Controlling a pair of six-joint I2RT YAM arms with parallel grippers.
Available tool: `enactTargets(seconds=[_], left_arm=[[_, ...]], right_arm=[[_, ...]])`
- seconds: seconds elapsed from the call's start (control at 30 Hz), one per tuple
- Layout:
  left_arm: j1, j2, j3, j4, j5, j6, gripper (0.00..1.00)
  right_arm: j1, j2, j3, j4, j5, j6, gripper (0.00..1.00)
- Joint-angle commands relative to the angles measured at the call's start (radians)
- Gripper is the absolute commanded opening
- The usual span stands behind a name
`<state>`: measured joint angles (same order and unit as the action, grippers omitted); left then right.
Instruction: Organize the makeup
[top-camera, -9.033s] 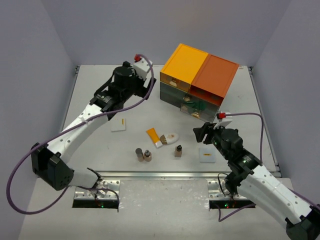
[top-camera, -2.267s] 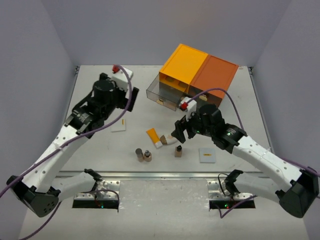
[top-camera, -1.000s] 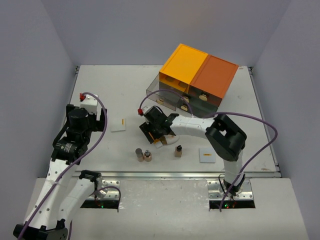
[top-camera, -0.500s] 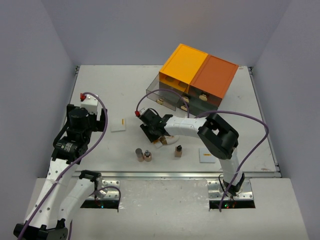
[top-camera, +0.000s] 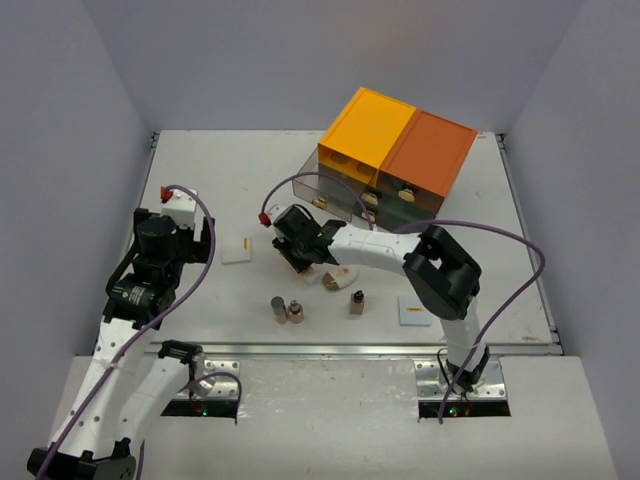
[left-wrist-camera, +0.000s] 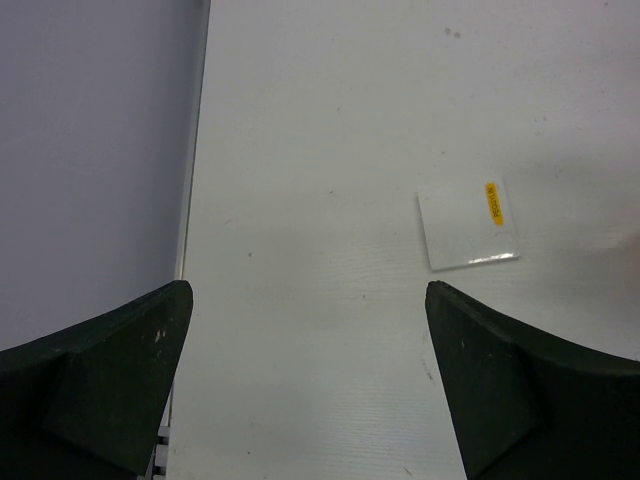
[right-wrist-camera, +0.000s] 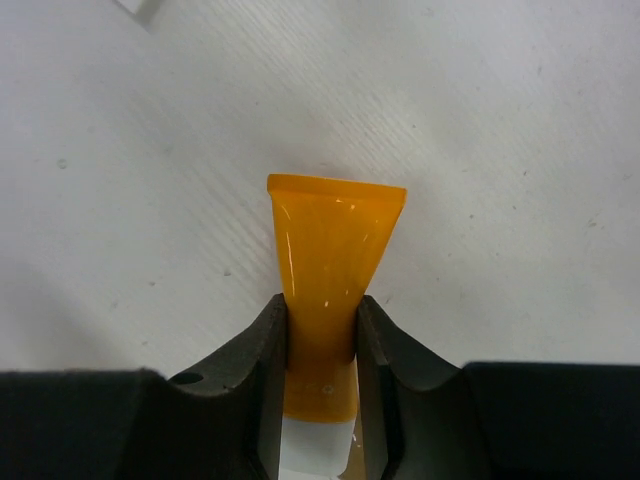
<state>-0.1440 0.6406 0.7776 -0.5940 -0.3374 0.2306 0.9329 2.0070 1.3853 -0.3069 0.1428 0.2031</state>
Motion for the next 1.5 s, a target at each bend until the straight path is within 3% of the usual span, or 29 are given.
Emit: enactTargets(seconds=[0.0,0.17,0.27,0.47,0.7,0.97,1.3,1.47], left_arm=[[0.011,-0.013,0.009,0.053,-0.005,-0.002,1.0],[0.011,-0.016,0.008,0.054,-0.005,-0.001,1.0],[0.011,-0.022,0.006,0.053,-0.002,-0.001,1.0],[0.011,-0.025,0.002,0.054,0.007,0.002,1.0],[0.009,-0.026,-0.003,0.057,0.023,0.008,1.0],[0.009,-0.027,-0.002,0.057,0.025,0.01,1.0],[0.009,-0.022,0.005,0.057,0.034,0.012,1.0],[0.009,-0.02,0.006,0.059,0.038,0.012,1.0]], right_arm=[[0.004,-0.181,0.061,0.089,-0.104,-0.085,0.0],[0.001,-0.242,0.138,0.103,-0.135,-0.139,0.02],[-0.01,-0.263,0.221,0.097,-0.075,-0.234,0.04],[-0.137,-0.228,0.397,0.021,-0.021,-0.311,0.13],[-0.233,-0.169,0.412,-0.011,0.072,-0.414,0.25],[-0.241,-0.154,0.373,-0.051,0.125,-0.473,0.49],[-0.241,-0.193,0.37,-0.095,0.164,-0.475,0.57],[-0.213,-0.318,0.324,-0.129,0.071,-0.471,0.61]])
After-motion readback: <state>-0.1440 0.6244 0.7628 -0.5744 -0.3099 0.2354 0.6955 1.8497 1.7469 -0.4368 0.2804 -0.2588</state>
